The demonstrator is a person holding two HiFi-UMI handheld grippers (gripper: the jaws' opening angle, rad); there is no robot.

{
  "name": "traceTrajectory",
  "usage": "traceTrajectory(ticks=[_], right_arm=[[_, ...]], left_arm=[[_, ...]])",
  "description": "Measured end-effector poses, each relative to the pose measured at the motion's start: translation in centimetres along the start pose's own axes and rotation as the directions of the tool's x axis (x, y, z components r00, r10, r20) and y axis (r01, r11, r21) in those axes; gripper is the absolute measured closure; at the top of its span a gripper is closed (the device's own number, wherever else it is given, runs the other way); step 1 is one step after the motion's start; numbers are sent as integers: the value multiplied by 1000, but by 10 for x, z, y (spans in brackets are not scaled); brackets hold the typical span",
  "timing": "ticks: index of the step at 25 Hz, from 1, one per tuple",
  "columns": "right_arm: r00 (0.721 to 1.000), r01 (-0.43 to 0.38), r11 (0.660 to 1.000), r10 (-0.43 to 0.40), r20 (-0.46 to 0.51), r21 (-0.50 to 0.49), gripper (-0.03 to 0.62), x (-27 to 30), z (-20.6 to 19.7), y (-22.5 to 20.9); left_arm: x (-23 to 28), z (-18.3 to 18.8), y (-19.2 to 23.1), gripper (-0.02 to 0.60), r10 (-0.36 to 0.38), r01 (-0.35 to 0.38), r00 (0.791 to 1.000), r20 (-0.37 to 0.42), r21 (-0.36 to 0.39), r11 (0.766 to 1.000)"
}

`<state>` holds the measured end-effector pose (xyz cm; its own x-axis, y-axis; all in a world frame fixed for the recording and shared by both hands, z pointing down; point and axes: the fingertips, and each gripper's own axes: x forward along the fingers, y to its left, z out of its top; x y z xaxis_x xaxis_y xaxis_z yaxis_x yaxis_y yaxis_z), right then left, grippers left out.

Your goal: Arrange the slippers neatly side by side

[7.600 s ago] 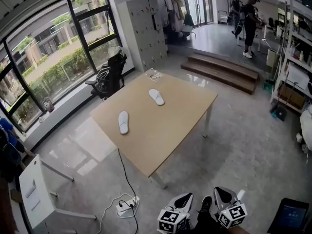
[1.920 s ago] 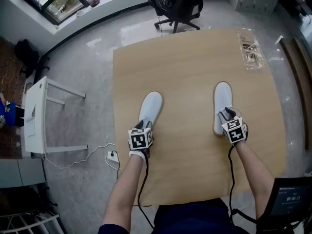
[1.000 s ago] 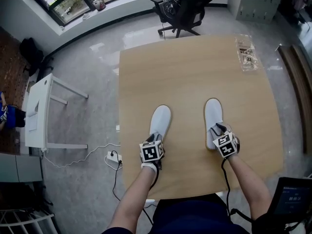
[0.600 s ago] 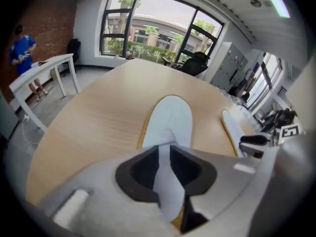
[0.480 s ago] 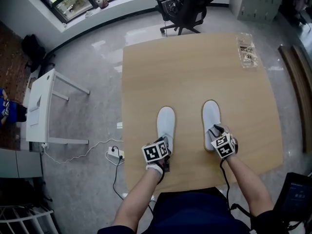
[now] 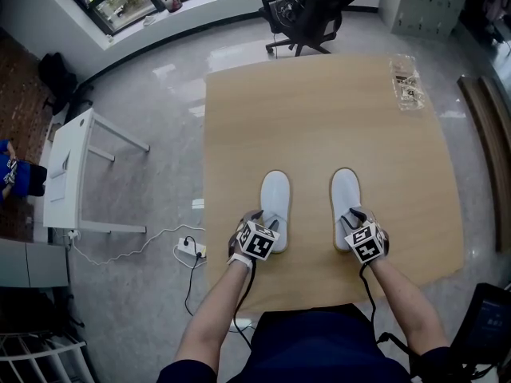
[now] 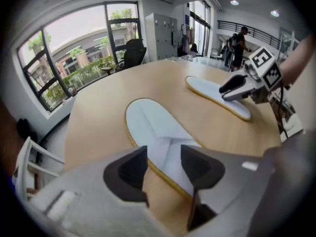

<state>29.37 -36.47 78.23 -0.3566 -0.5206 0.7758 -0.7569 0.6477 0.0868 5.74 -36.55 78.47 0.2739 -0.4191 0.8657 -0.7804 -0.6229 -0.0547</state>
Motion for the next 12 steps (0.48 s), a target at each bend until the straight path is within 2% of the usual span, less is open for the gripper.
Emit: traceTrajectory(ticks=[3, 12], right_arm=[[1000, -4, 1000, 4, -2, 5, 456, 1, 0, 4], [1000, -4, 1000, 4, 2, 30, 456, 0, -3, 12]], left_arm=[[7, -2, -4, 371, -18, 18, 1000, -9, -19, 1000], [4, -10, -35, 382, 32, -33, 999, -16, -122, 992]])
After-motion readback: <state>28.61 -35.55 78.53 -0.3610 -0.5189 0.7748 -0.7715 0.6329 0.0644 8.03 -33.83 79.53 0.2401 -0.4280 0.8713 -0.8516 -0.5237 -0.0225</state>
